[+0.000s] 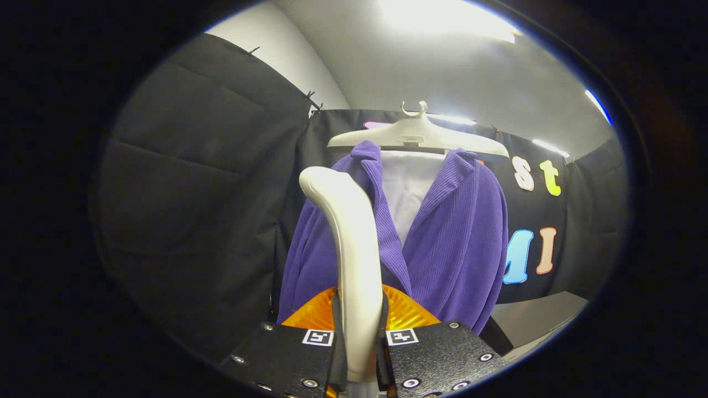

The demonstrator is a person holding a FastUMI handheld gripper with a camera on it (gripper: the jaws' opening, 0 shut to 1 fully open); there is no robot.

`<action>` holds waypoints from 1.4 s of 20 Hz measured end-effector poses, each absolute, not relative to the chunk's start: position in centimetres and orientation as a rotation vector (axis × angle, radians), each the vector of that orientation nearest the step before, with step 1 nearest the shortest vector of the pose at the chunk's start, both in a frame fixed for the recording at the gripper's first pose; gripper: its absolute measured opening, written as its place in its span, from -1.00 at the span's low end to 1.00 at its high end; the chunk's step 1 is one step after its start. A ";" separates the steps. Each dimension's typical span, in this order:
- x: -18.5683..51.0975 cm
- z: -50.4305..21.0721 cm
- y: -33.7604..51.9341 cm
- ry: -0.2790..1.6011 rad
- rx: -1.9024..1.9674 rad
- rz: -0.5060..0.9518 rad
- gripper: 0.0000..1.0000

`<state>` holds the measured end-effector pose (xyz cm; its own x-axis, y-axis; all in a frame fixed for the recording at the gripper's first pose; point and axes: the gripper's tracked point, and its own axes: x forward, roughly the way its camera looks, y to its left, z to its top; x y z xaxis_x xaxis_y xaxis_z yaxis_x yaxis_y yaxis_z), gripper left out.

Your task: Iron the clothes twice with a garment steamer, once on the left side and once on the right side.

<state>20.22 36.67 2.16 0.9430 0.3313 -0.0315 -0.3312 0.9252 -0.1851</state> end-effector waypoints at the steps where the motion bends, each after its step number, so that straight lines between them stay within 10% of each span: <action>1: 20.7 2.0 36.8 0.003 -0.197 0.331 -0.60; 28: 14.8 -15.5 34.2 0.278 -0.297 0.368 -0.60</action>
<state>14.81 34.19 -15.50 0.8963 0.3093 -0.3177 -0.3899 0.8910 -0.2326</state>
